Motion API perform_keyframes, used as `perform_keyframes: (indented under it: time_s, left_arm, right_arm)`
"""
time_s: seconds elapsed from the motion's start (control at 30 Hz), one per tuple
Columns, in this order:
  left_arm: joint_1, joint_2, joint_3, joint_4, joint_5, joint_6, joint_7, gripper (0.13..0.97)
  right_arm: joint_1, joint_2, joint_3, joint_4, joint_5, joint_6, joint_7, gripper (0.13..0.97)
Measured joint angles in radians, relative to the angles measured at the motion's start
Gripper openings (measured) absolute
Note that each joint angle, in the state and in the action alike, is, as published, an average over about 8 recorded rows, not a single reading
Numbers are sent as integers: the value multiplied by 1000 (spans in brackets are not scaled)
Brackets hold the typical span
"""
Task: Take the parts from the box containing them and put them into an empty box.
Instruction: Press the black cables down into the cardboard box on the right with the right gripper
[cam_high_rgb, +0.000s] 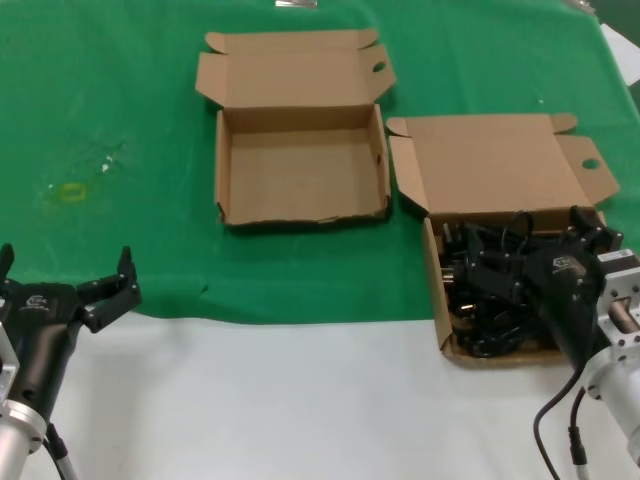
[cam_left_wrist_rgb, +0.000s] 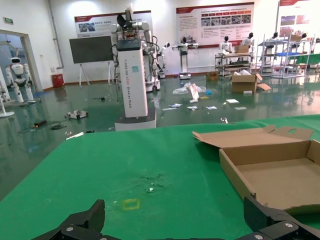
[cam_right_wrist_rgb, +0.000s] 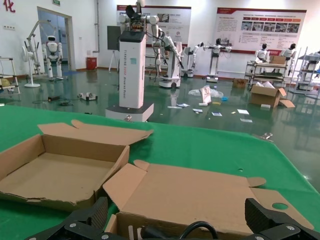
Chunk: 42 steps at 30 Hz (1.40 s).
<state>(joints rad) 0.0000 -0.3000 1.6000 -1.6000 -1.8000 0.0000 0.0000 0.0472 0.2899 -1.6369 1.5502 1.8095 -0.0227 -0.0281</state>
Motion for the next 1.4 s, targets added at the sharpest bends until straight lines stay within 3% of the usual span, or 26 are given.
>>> perform_keyframes:
  time_s: [0.9, 1.17, 1.4]
  left_arm:
    - [0, 0, 0, 0, 0, 0, 0, 960]
    - [0, 0, 0, 0, 0, 0, 0, 894]
    - [0, 0, 0, 0, 0, 0, 0, 790]
  right_arm:
    - [0, 14, -14, 2, 6, 12, 1, 966]
    - [3, 117, -98, 25, 60, 75, 5, 966]
    - [30, 293, -211, 64, 145, 104, 1, 966]
